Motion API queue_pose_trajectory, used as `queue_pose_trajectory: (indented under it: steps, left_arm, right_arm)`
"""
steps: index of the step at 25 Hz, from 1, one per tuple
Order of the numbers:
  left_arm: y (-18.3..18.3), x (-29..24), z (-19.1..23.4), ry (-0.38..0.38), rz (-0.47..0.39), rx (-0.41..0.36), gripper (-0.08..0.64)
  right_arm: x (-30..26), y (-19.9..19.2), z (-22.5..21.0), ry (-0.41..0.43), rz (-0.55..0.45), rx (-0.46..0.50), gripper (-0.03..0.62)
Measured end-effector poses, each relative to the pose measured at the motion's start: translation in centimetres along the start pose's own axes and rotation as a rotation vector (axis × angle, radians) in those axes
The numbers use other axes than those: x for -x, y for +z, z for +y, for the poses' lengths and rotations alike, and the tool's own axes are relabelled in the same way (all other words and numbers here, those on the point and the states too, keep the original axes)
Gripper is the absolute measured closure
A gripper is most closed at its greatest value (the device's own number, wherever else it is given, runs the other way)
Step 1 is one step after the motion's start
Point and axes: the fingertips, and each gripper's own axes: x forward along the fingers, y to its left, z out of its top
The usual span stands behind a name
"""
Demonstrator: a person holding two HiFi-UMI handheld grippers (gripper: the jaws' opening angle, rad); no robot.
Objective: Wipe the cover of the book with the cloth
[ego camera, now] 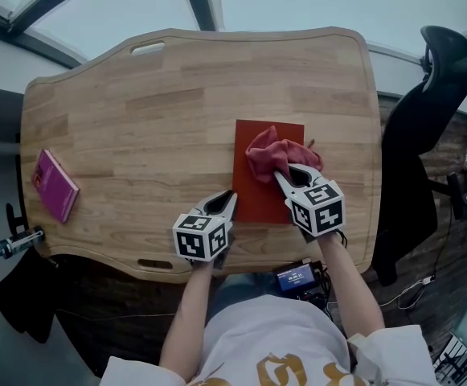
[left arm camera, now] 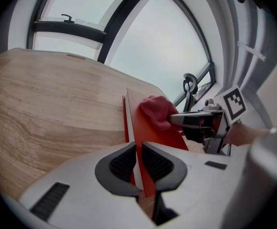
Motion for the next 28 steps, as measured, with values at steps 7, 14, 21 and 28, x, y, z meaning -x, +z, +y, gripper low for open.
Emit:
queue_pose_trajectory:
  steps: [7, 14, 21, 28]
  left_arm:
    - [0.0, 0.0, 0.0, -0.001, -0.003, 0.002, 0.514]
    - [-0.1, 0.0, 0.1, -0.007, -0.005, 0.009, 0.515]
    - [-0.1, 0.1, 0.0, -0.011, -0.015, 0.014, 0.515]
    - [0.0, 0.0, 0.1, -0.022, -0.026, 0.030, 0.515]
  right_arm:
    - [-1.1, 2.0, -1.2, -0.010, -0.004, 0.023, 0.517]
    - [-1.9, 3.1, -1.5, -0.019, -0.007, 0.021, 0.517]
    - [-3.0, 4.1, -0.9, -0.026, -0.003, 0.029, 0.517]
    - [-3.0, 3.5, 0.4, -0.016, -0.007, 0.032, 0.517]
